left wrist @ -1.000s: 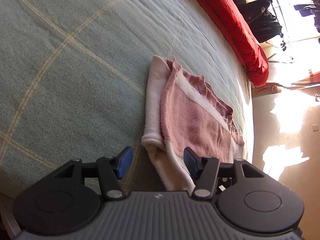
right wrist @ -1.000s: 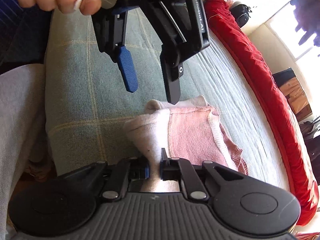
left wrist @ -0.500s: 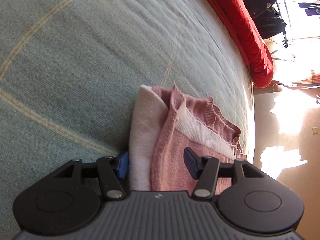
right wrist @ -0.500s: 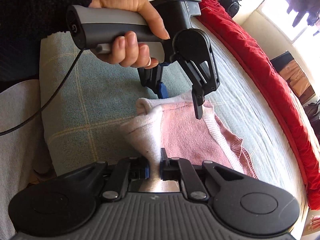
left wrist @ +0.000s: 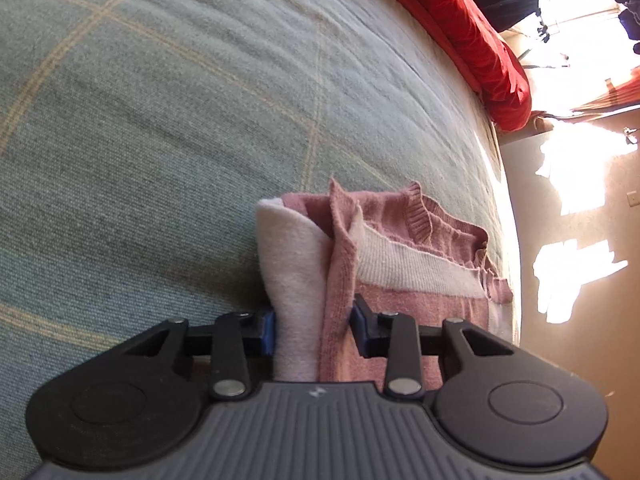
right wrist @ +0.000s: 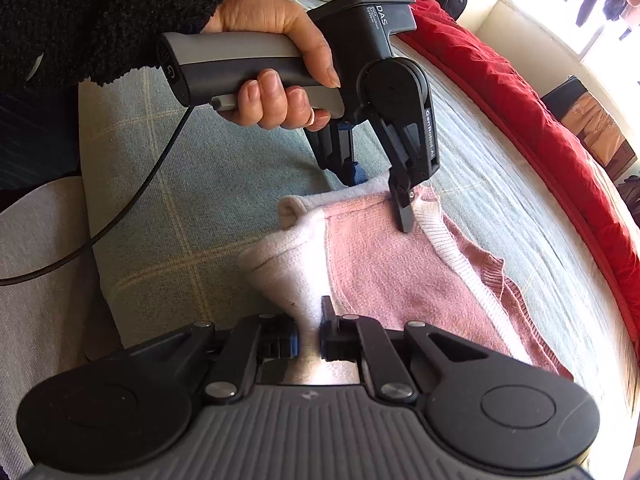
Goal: Fold clothes
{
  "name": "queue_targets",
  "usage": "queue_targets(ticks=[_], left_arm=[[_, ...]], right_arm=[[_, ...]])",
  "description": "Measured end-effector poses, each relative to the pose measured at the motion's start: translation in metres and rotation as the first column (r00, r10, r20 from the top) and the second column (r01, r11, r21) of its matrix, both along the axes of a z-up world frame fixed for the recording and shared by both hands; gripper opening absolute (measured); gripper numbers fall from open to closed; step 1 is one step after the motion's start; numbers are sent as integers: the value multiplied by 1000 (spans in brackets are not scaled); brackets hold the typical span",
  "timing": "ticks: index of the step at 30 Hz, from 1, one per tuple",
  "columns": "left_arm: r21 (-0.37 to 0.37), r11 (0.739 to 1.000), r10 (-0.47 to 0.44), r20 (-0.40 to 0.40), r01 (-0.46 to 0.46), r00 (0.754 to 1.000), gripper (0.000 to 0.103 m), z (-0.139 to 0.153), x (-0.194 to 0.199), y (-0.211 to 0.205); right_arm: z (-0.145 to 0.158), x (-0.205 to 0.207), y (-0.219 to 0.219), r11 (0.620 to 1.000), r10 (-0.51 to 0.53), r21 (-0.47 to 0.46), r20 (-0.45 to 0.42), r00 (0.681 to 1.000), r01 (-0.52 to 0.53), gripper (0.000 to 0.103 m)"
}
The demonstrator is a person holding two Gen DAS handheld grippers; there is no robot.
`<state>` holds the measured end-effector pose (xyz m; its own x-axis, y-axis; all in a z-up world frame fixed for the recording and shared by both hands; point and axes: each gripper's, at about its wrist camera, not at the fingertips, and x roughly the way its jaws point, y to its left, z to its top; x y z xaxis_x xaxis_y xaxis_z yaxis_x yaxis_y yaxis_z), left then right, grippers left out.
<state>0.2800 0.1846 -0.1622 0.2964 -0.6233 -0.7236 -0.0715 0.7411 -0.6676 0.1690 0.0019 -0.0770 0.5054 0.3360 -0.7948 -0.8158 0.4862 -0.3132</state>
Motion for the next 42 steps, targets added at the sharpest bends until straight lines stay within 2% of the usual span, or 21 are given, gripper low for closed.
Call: queue_targets(ticks=[8,13,22,29,35,42], left_arm=[[190,982,-20,25,15,999,20,39,3,-35],[232,973,-37,79,18,996,20,72,1,-43],[309,951,-94,187,32,978,20,144,-9,-103],[341,938,-155,235,68,960,20,180,-13,-165],[375,918,-230,245,127,942,20,197,-6,-228],[408,892,-309,236,195,921,20,191,-1,-298]], right_arm=[[4,-1,-7,997,-67,41,16,998,66,10],[20,-8,-24,988,-123,96,37,992,119,10],[54,-24,-68,950,-240,222,77,968,218,10],[72,-39,-119,891,-355,318,43,934,324,10],[74,-29,-158,829,-443,369,-23,896,419,10],[71,-23,-205,735,-524,431,-128,842,523,10]])
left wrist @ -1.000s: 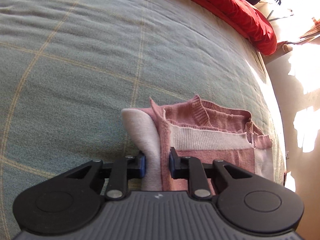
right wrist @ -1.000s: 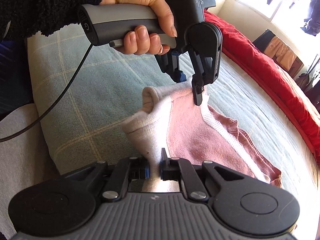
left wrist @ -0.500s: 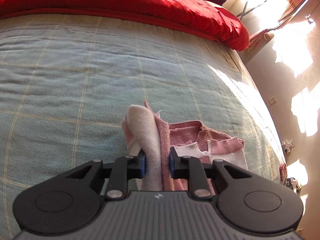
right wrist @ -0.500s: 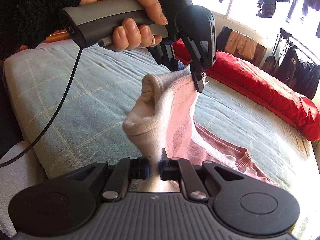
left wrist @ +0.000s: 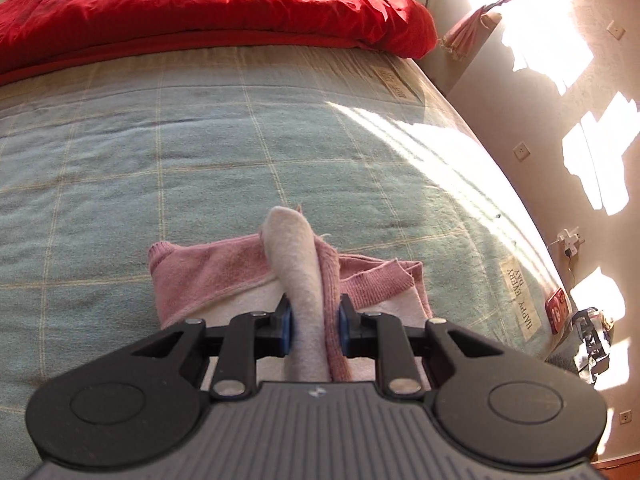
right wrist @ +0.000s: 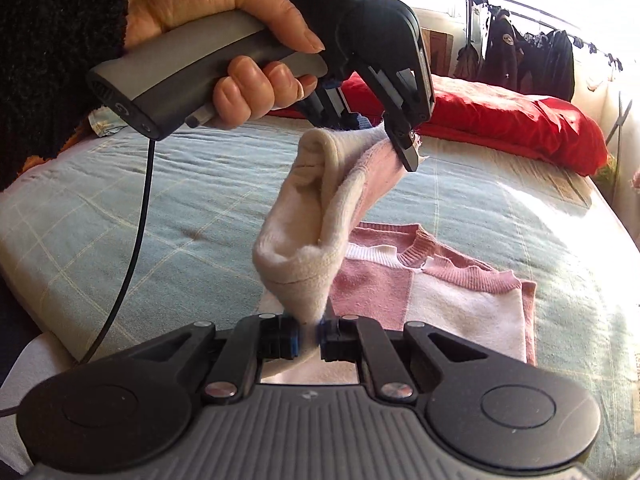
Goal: Fold clothes
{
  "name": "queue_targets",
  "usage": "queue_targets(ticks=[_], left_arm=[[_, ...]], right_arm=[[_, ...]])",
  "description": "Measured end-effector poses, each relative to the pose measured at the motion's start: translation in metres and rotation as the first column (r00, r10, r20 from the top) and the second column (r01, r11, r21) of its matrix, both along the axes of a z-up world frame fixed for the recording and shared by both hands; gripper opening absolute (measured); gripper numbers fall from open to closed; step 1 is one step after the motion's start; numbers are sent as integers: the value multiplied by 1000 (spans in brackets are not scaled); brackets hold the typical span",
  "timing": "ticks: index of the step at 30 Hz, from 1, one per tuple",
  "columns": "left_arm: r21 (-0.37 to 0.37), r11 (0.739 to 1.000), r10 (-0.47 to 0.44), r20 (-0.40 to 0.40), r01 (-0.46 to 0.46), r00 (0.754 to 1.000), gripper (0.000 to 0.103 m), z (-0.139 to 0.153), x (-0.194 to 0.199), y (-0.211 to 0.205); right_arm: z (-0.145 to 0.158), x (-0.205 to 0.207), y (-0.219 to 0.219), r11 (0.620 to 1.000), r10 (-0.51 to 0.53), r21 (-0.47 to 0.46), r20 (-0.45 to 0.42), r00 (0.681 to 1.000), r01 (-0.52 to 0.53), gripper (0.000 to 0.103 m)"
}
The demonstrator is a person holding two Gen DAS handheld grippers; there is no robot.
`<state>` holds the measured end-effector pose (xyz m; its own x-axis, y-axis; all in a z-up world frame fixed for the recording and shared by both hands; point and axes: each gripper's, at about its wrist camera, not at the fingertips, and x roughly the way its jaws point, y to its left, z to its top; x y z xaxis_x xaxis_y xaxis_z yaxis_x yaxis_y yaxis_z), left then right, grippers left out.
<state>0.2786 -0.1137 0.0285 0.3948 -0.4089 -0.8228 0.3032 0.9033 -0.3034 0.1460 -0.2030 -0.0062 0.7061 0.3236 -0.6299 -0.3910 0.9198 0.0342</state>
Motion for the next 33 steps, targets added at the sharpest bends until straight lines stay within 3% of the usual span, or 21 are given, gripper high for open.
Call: queue_targets(ticks=[8,17,24,33], left_arm=[[28,998,-62,-18,63,998,20,-23,1,-65],[66,992,-101,-62,105,993,20,-57,7,-125],[106,988,-103,-94,113,990,20,-84,12,-148],[125,985,-104,-109,117,989,20,-91,24,-165]], right_arm=[[-13,2,-53,986,-107,117,-83,991,116,10],[-30,-1,-105,947,-195,226,-168,966,230,10],[-57,0,-136,892,-241,320,-259,935,319,10],[-70,5,-152,864,-266,352,-286,921,359,11]])
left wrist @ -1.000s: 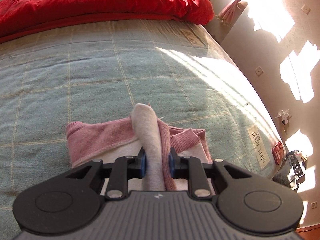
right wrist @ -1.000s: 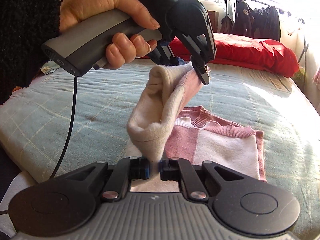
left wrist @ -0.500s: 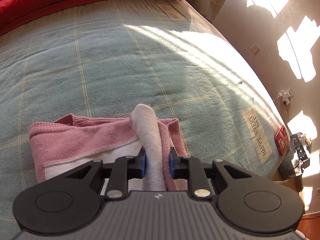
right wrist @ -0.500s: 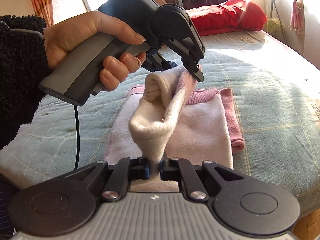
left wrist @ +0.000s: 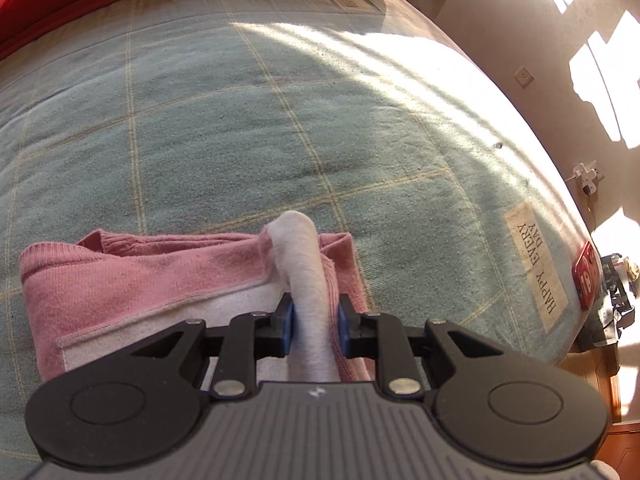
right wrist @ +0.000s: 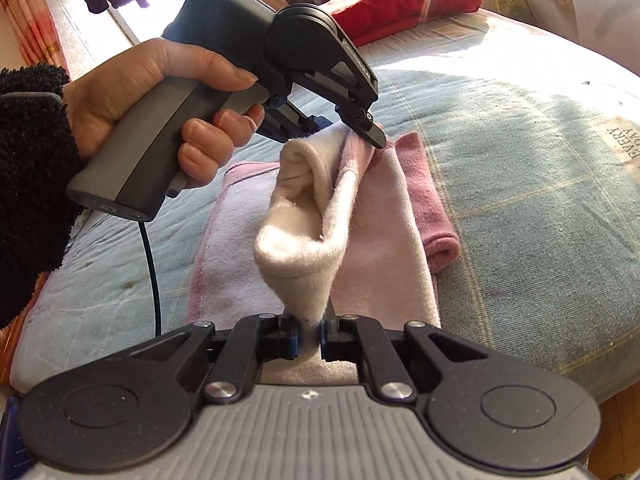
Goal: Fold clothes
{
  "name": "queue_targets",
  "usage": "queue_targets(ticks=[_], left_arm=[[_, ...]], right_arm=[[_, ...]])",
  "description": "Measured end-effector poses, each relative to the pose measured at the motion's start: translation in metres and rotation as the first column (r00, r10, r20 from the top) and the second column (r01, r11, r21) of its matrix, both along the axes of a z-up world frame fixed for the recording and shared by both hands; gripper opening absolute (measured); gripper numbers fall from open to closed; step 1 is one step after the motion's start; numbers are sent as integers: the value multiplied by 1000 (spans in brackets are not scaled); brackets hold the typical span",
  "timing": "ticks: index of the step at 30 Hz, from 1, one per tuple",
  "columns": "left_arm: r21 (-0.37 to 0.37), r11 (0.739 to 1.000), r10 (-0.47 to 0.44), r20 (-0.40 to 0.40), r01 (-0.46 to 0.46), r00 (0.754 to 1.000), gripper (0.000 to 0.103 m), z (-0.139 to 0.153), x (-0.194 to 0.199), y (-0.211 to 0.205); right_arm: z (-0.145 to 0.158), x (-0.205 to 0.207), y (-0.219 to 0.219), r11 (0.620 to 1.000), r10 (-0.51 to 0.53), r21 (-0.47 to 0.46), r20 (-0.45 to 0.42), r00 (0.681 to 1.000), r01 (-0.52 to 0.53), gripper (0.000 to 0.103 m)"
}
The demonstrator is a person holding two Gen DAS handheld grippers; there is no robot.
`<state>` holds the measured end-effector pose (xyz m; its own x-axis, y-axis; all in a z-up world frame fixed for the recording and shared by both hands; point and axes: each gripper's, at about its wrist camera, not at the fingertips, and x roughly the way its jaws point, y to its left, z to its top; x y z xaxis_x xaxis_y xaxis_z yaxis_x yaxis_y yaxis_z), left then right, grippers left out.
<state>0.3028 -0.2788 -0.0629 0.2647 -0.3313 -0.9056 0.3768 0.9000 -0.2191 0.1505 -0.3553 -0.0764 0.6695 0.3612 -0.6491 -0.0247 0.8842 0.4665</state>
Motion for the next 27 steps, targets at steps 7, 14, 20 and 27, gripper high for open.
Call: queue_targets(ticks=[7,14,20,27], left_arm=[[24,1000,-12,3,12,1000,20,-12,4,-15],[32,999,-30,14,29,999,26,-17,0,-26],[-28,999,-33,15,34,999,32,-2,-2,-23],[-133,986,-90,64,98,994,37,42,-14,8]], right_arm=[[-12,2,-17,998,-50,45,-22,999,50,11],[-34,1,-33,985,-94,131,-122,988,110,24],[-36,-1,-44,972,-135,170,-152,979,161,38],[-19,-6,-46,982,-147,100,-117,982,159,49]])
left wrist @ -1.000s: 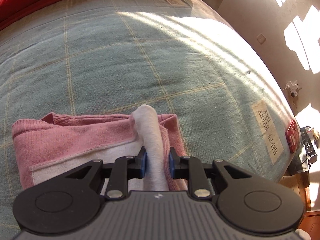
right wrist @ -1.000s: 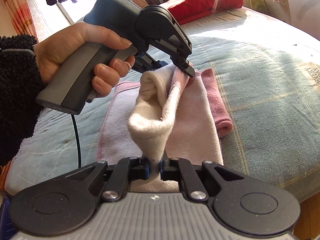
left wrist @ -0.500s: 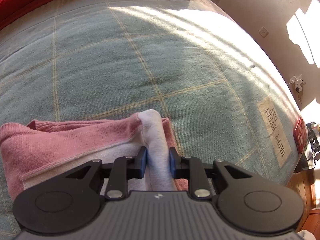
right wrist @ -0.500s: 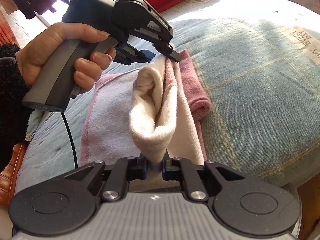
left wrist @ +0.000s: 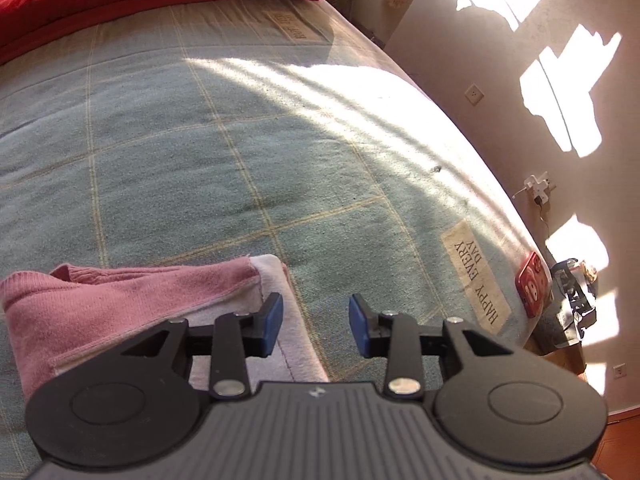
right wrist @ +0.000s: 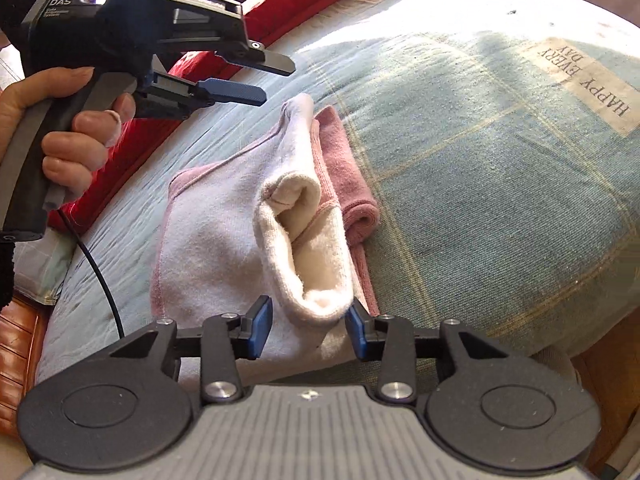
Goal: Fold clothes
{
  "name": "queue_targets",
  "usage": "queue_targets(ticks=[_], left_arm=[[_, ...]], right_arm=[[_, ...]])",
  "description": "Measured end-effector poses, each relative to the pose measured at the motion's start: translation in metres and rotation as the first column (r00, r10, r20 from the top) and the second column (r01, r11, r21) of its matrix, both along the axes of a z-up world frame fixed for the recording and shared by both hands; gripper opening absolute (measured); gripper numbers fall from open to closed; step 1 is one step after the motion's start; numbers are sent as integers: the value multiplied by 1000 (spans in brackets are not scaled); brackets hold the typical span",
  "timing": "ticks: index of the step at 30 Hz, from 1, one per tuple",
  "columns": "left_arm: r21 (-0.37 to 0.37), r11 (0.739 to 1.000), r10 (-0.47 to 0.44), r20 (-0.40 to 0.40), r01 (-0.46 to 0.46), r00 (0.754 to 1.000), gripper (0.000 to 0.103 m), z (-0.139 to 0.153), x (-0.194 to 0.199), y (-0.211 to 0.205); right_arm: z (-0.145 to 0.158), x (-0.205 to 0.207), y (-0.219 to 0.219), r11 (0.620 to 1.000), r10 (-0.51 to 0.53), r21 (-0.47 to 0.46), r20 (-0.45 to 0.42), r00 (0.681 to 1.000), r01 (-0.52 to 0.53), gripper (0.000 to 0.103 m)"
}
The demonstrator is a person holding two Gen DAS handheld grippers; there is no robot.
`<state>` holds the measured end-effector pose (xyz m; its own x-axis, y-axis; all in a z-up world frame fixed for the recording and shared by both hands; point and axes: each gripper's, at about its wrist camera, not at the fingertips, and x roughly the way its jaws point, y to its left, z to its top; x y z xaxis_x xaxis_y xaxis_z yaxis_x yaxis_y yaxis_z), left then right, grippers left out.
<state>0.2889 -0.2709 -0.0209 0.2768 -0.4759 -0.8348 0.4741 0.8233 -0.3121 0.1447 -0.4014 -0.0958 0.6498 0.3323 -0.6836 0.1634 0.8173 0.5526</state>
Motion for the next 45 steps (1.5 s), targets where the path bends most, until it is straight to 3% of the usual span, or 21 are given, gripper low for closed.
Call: queue_targets(ticks=[2,10,13,19,23,25,26,27,29,35,39,45], left_arm=[[31,999,-40,29,40,999,41,10,-9,16],[220,962,-181,78,160,980,50,11,-69,95],[256,945,-234,87,205,968,50,-2,-93,114],[224,945,-260,80,237,962,51,-28,-123,128],[123,955,-280,57,271,958,52,-35,-141,133],[106,950,-299,46,293,953,62,-42,-149,134],[121,947,-306,44,299,951,62,-48,-151,133],[140,944,-309,41,301,950,62,-53,-152,133],[164,941,-304,14,297,953,62,-63,-148,135],[169,946,-278,-19,277,960,62,-63,-142,148],[142,961,-250,61,239,966,62,-36,-127,151],[80,980,-188,73,183,979,62,-30,-86,135]], right_arm=[[6,-2,-3,1000,-9,-14,14,1000,9,58],[11,12,-21,998,-46,35,3,999,46,58],[12,21,-19,999,-47,-14,-17,999,46,59],[22,36,-7,999,-33,-31,11,999,34,54],[26,39,6,998,26,-51,-2,1000,-26,46],[20,38,12,993,60,-101,-41,997,-64,39],[15,38,13,991,63,-113,-64,996,-70,33],[10,38,12,990,69,-114,-84,994,-78,17],[2,36,10,989,76,-116,-111,991,-89,12],[11,32,13,983,99,-144,-117,988,-115,14],[39,40,17,976,122,-173,-72,990,-133,16],[73,62,18,968,102,-226,-41,994,-109,18]])
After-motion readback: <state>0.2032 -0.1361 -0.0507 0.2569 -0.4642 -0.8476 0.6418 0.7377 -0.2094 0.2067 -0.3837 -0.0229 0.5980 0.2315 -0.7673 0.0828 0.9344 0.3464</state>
